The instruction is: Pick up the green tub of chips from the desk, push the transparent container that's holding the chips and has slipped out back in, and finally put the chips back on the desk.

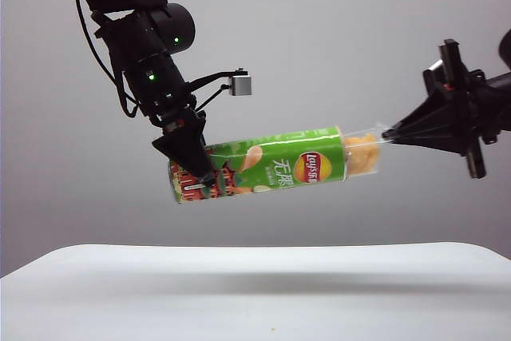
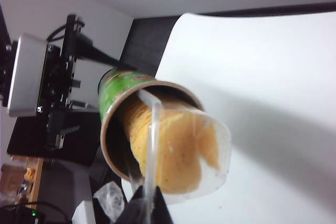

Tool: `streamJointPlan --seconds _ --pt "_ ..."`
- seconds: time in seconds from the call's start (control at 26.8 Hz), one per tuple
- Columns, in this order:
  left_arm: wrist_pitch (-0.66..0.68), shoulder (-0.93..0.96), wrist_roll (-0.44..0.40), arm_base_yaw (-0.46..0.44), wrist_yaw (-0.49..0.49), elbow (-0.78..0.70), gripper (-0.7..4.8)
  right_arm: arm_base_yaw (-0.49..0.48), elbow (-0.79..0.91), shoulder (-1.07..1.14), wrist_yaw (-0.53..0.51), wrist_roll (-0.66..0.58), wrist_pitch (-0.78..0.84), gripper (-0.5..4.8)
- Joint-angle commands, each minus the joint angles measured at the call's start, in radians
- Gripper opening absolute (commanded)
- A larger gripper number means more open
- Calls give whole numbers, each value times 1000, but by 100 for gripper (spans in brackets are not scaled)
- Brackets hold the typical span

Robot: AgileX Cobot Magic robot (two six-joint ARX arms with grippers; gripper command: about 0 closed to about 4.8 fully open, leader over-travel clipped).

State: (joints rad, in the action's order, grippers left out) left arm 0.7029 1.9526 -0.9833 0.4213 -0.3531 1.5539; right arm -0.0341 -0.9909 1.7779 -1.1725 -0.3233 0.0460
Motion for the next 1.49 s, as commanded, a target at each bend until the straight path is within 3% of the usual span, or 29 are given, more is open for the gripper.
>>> streamJointPlan --seconds 0.04,0.45,0.52,0.56,0.6,0.71,1.08,1.16,1.49 --pt "-37 -6 -5 39 -71 6 278 33 -5 -4 -8 3 19 -6" --pt "-111 -6 34 97 -58 8 278 75 -5 -4 2 -8 25 -4" --pt "-97 -6 32 96 -9 7 278 62 -5 -5 2 2 36 79" --pt "-80 -6 24 92 29 7 278 58 -6 -5 0 3 53 177" --pt "-55 -6 8 85 49 7 278 46 -6 -5 0 2 58 189" --pt "-4 -2 -5 50 96 4 277 18 -9 -5 -16 2 61 190" --pt "-19 17 7 -77 106 -59 278 -10 -9 -13 -30 57 -21 190" --pt "-2 56 15 -98 106 -66 278 -8 -9 -22 15 74 -51 190" --pt "-34 217 36 -92 115 -68 277 -9 -10 -25 56 100 -72 190"
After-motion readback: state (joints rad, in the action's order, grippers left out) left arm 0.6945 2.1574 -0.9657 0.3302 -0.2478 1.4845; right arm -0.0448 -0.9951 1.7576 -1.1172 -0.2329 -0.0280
